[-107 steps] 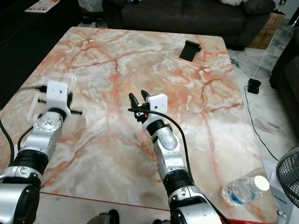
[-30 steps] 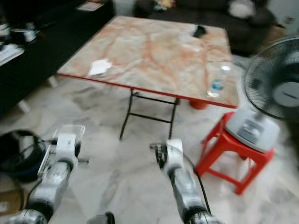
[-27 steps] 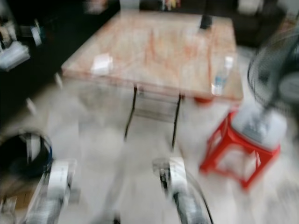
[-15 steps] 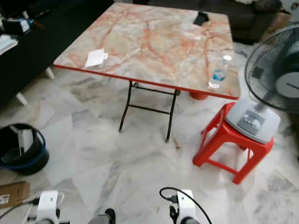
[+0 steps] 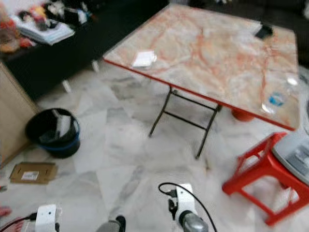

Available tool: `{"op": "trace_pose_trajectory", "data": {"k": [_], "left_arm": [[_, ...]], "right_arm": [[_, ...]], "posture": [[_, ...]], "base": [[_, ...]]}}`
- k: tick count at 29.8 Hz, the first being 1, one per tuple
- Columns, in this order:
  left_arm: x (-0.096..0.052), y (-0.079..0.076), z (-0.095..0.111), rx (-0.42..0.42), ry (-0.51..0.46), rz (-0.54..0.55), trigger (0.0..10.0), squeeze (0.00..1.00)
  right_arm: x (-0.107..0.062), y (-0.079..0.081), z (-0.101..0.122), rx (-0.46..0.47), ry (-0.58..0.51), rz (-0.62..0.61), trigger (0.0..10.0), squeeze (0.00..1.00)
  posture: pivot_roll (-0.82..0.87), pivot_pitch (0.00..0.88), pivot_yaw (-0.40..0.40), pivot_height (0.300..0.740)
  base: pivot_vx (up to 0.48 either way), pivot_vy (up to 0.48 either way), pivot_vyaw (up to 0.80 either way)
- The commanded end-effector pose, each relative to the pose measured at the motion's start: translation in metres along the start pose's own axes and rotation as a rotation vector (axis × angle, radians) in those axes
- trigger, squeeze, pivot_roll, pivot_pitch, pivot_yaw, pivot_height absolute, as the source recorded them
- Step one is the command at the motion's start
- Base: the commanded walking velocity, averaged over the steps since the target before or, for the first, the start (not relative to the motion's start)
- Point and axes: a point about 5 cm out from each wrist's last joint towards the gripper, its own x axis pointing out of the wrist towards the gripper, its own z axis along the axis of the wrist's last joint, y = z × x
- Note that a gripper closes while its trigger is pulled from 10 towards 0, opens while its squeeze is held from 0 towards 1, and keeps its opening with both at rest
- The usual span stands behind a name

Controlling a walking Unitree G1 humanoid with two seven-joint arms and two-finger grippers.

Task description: Picking trash to rubbish bin

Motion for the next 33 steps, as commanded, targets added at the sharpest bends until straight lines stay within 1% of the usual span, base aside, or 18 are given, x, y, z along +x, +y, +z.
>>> {"op": "trace_pose_trajectory", "data": {"k": [1, 9, 16, 19, 21, 33], "left_arm": [[-0.0038, 0.0022, -0.0148, -0.007, 0.049, 0.009, 10.0, 0.00], [-0.0046, 0.0050, -0.0172, -0.014, 0.055, 0.021, 10.0, 0.00], [-0.0041, 0.0036, -0.0155, -0.017, 0.049, 0.022, 10.0, 0.00], [-0.0037, 0.0036, -0.0143, -0.014, 0.046, 0.023, 10.0, 0.00], [-0.0037, 0.0047, -0.0145, -0.003, 0.050, 0.034, 10.0, 0.00], [-0.0045, 0.0057, -0.0176, -0.008, 0.061, 0.044, 10.0, 0.00]], "right_arm": [[-0.0024, -0.0036, -0.0092, -0.002, 0.031, -0.011, 10.0, 0.00], [-0.0042, -0.0046, -0.0155, -0.006, 0.046, -0.012, 10.0, 0.00], [-0.0044, -0.0041, -0.0161, -0.002, 0.044, -0.008, 10.0, 0.00], [-0.0040, -0.0035, -0.0152, 0.032, 0.039, -0.010, 10.0, 0.00], [-0.0036, -0.0029, -0.0138, 0.039, 0.033, -0.006, 10.0, 0.00], [-0.0038, -0.0032, -0.0144, 0.037, 0.037, -0.008, 10.0, 0.00]], "posture": [[0.11, 0.124, -0.026, 0.740], [0.11, 0.117, -0.025, 0.740], [0.11, 0.122, -0.027, 0.740], [0.11, 0.131, -0.028, 0.740], [0.11, 0.134, -0.028, 0.740], [0.11, 0.151, -0.031, 0.740]], "base": [[0.000, 0.000, 0.80], [0.000, 0.000, 0.80], [0.000, 0.000, 0.75], [0.000, 0.000, 0.00], [0.444, 0.000, 0.00], [0.472, 0.000, 0.00]]}}
